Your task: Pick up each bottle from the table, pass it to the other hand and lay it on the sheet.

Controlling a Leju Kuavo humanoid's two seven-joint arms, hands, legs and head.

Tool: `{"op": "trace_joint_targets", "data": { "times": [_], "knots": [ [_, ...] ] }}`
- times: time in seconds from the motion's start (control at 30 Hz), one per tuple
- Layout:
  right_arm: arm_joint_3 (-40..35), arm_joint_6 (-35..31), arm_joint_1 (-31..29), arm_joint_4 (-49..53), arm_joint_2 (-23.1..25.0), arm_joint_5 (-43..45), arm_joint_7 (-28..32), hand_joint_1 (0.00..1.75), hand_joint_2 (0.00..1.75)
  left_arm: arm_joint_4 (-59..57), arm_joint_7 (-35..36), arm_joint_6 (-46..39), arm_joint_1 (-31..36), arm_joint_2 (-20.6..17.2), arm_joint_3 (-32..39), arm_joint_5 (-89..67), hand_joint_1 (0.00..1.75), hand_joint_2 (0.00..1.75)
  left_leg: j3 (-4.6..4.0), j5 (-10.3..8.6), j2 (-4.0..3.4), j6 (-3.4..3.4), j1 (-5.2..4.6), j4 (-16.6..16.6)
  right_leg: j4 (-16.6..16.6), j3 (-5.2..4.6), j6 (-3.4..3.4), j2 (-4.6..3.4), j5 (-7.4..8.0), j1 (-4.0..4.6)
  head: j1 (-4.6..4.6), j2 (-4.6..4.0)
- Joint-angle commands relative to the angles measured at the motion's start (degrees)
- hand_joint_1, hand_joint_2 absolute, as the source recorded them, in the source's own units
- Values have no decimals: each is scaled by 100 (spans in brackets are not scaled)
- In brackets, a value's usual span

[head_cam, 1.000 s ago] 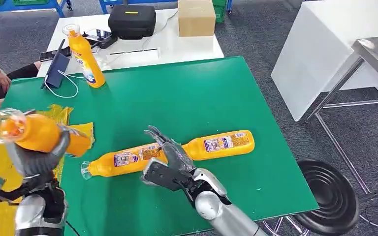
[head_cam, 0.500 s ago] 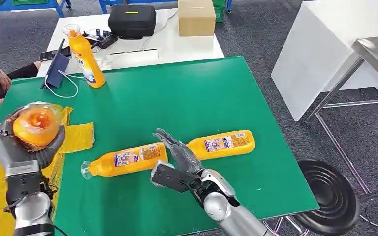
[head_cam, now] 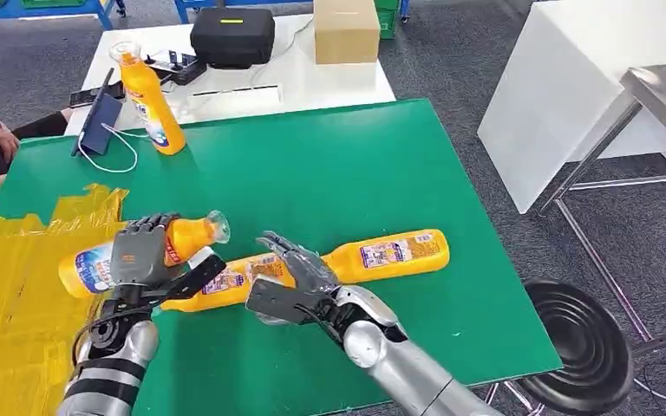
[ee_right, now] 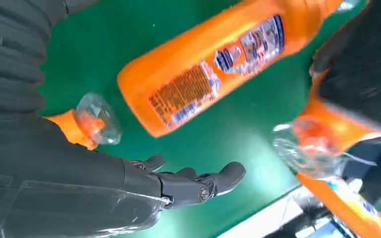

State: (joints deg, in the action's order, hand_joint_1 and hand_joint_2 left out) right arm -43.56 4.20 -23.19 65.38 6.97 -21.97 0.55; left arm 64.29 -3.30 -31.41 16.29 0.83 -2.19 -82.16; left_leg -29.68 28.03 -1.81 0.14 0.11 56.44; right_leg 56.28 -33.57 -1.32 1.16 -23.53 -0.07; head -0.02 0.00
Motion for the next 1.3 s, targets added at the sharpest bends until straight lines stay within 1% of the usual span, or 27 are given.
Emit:
{"op": "trace_joint_targets", "data": {
  "times": [0.03, 0.07, 0.3, 0.43, 0.53, 0.63, 0.73, 0.77, 0.8, 0.93, 1.0, 1.03, 1.07, 1.17, 1.2, 1.23, 1.3],
  "knots": [
    [-429, 80, -568, -896, 42, -81, -133, 0, 175, -1466, 197, 288, 751, -262, -455, -250, 175, 175, 16, 3, 29, -2, 10, 2, -6, 24, -1, -6, -2, 7, 2, 0],
    [-474, 118, -648, -1018, 96, -121, -157, 0, 175, -1586, 268, 384, 847, -250, -461, -262, 175, 175, 1, -2, 20, -1, 2, 0, -3, 5, -1, 1, 0, 1, 4, 2],
    [-597, 173, -775, -1268, 245, -179, -164, 0, 175, -2064, 452, 447, 1211, -335, -365, -257, 175, 175, -7, -1, 18, -3, 3, 4, -1, -3, 1, 1, 0, 2, 2, 0],
    [-597, 173, -775, -1268, 245, -179, -164, 0, 175, -2064, 452, 447, 1211, -335, -365, -257, 175, 175, -6, 0, 12, -1, 1, 2, -1, -4, 0, -1, -1, 0, 2, 0],
    [-597, 173, -775, -1268, 245, -179, -164, 0, 175, -2064, 452, 447, 1211, -335, -365, -257, 175, 175, 9, 5, 30, -5, 12, 5, -4, 15, 1, -4, -4, 9, 2, 0],
    [-597, 173, -775, -1268, 245, -179, -164, 0, 175, -2064, 452, 447, 1211, -335, -365, -257, 175, 175, -6, 0, 12, 0, 2, 2, -2, -4, -1, -1, 0, 1, 2, 0],
    [-597, 173, -775, -1268, 245, -179, -164, 0, 175, -2064, 452, 447, 1211, -335, -365, -257, 175, 175, -7, 0, 14, -1, 4, 4, -2, -3, -1, -2, 1, 3, 4, 0],
    [-597, 173, -775, -1268, 245, -179, -164, 0, 175, -2064, 452, 447, 1211, -335, -365, -257, 175, 175, 2, 4, 27, -3, 12, 8, -3, 10, -1, -6, -1, 9, 4, 0],
    [-597, 173, -775, -1268, 245, -179, -164, 0, 175, -2064, 452, 447, 1211, -335, -365, -257, 175, 175, -7, 1, 17, -1, 3, 5, 0, -4, -1, -1, -1, 2, 2, 0],
    [-597, 173, -775, -1268, 245, -179, -164, 0, 175, -2064, 452, 447, 1211, -335, -365, -257, 175, 175, -7, 0, 16, -1, 2, 4, -1, -4, 0, 0, -1, 2, 2, 0],
    [-643, 215, -799, -1287, 247, -195, -158, 0, 175, -2164, 527, 500, 1276, -364, -340, -278, 175, 175, -8, 0, 14, -2, 3, 4, -2, -5, 0, 0, 0, 2, 2, 0],
    [-664, 231, -815, -1319, 272, -197, -159, 0, 175, -2249, 571, 531, 1335, -397, -313, -289, 175, 175, 2, 4, 29, -4, 11, 8, -2, 9, 1, -4, -3, 9, 2, 0],
    [-694, 244, -847, -1375, 297, -207, -161, 0, 175, -2356, 596, 516, 1396, -419, -279, -283, 175, 175, -7, 1, 17, -3, 3, 5, 0, -4, 0, -1, -1, 3, 2, 2],
    [-747, 256, -911, -1518, 370, -213, -168, 0, 175, -2653, 601, 641, 1575, -507, -241, -314, 175, 175, 5, 5, 34, -8, 16, 12, 2, 12, 3, -10, -4, 13, 2, 0],
    [-757, 268, -930, -1556, 384, -213, -171, 0, 175, -2713, 622, 675, 1604, -521, -243, -337, 140, 175, -3, 4, 19, -6, 10, 10, 3, 0, 3, -10, -1, 8, 2, 0],
    [-769, 283, -947, -1606, 395, -207, -177, 0, 175, -2794, 619, 757, 1645, -534, -251, -339, 0, 175, -9, 0, 10, -3, 4, 4, 1, -8, 2, -6, 1, 4, 4, 0],
    [-774, 277, -1005, -1834, 445, -210, -202, 0, 175, -3107, 505, 1298, 1841, -494, -144, -120, 0, 175, -2, 1, 17, -5, 8, 4, -1, 0, 2, -7, 0, 6, 2, 2]
  ]
}}
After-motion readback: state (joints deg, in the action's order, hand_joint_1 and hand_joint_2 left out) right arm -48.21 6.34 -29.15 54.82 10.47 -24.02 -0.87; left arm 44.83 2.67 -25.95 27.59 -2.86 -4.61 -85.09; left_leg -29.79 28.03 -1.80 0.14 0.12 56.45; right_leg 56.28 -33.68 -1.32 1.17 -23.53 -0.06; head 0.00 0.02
